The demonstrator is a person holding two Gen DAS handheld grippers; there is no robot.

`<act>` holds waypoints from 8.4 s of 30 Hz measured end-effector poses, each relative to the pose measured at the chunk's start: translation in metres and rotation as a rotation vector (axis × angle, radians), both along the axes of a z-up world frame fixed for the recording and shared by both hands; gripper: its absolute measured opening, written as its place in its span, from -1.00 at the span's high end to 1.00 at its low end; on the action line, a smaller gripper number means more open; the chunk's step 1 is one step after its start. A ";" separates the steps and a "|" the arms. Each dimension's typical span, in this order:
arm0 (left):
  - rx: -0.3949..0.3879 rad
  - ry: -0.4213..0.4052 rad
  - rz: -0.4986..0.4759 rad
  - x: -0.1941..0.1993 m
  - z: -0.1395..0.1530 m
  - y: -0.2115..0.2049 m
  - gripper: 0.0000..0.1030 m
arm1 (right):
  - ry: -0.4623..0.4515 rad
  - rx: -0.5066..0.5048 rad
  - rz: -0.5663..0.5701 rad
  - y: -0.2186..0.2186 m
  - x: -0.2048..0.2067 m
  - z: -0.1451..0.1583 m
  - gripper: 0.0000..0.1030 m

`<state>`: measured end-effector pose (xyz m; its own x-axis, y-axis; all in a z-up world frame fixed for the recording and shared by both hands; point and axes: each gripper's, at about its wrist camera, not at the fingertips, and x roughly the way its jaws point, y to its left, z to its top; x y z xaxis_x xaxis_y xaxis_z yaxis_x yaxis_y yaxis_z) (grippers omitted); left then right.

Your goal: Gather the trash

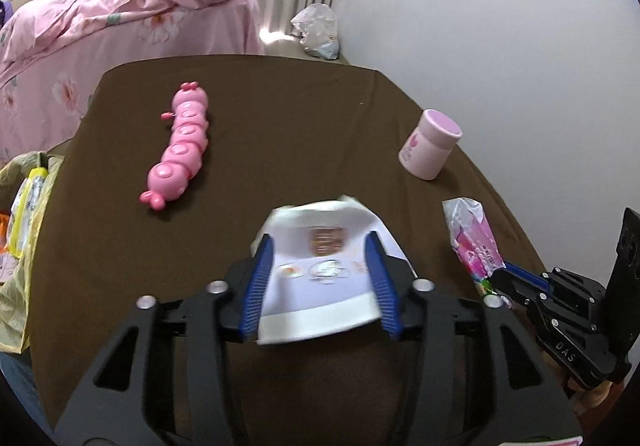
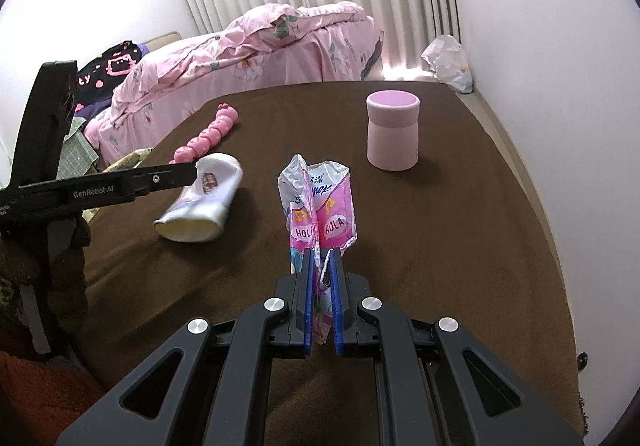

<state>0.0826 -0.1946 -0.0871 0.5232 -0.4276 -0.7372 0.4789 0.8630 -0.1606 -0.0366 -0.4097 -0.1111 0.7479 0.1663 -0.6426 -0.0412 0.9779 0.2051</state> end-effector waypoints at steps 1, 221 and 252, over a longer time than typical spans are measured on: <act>-0.004 0.006 0.012 0.000 -0.001 0.006 -0.05 | 0.000 -0.002 0.003 0.001 0.000 0.000 0.83; 0.146 -0.278 0.676 -0.086 0.075 0.184 -0.62 | -0.143 -0.067 0.363 0.192 0.052 0.093 0.06; 0.126 -0.259 0.677 -0.086 0.072 0.181 -0.62 | -0.143 -0.105 0.375 0.190 0.053 0.098 0.06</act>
